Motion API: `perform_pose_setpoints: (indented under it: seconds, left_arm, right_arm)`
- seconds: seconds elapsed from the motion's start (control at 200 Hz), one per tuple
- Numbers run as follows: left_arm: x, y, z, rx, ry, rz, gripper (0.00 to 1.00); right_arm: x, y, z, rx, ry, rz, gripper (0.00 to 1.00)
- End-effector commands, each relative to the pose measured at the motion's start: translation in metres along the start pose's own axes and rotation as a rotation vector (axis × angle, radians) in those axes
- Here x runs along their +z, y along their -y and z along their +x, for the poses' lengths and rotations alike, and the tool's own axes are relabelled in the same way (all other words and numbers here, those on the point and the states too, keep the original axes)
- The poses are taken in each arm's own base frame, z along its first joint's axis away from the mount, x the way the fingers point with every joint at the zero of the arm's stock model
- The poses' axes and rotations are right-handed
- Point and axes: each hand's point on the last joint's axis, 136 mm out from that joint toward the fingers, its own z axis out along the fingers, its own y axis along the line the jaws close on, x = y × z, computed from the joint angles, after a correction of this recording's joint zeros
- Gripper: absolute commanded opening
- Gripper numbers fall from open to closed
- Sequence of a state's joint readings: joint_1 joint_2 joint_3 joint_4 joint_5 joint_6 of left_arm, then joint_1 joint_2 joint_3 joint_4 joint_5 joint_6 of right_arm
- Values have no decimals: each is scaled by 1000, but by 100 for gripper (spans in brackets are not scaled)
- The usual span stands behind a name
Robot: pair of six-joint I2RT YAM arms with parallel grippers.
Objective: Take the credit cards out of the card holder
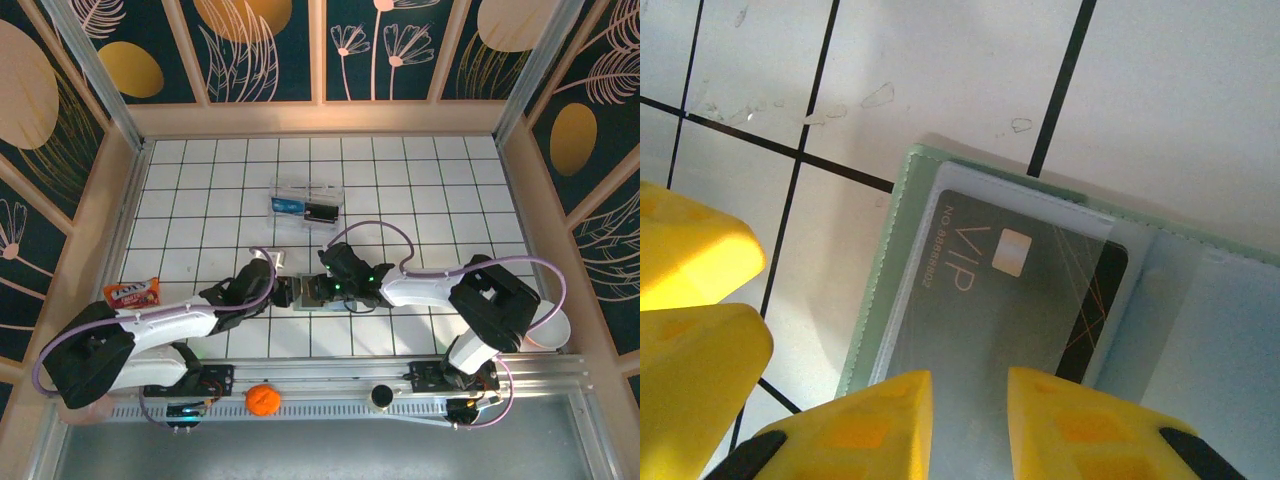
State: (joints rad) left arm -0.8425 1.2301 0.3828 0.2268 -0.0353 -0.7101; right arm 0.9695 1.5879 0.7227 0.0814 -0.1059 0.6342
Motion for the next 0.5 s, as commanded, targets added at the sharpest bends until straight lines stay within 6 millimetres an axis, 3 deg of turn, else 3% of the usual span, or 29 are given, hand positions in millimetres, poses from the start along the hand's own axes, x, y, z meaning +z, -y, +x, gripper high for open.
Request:
perform_pose_setpoints:
  seconds: [0.0, 0.495]
  left_arm:
    - [-1, -7, 4, -17, -2, -20, 37]
    - [-2, -7, 6, -25, -5, -11, 36]
  right_arm:
    - [1, 10, 1, 17, 7, 34, 26]
    - [3, 27, 11, 28, 3, 110, 24]
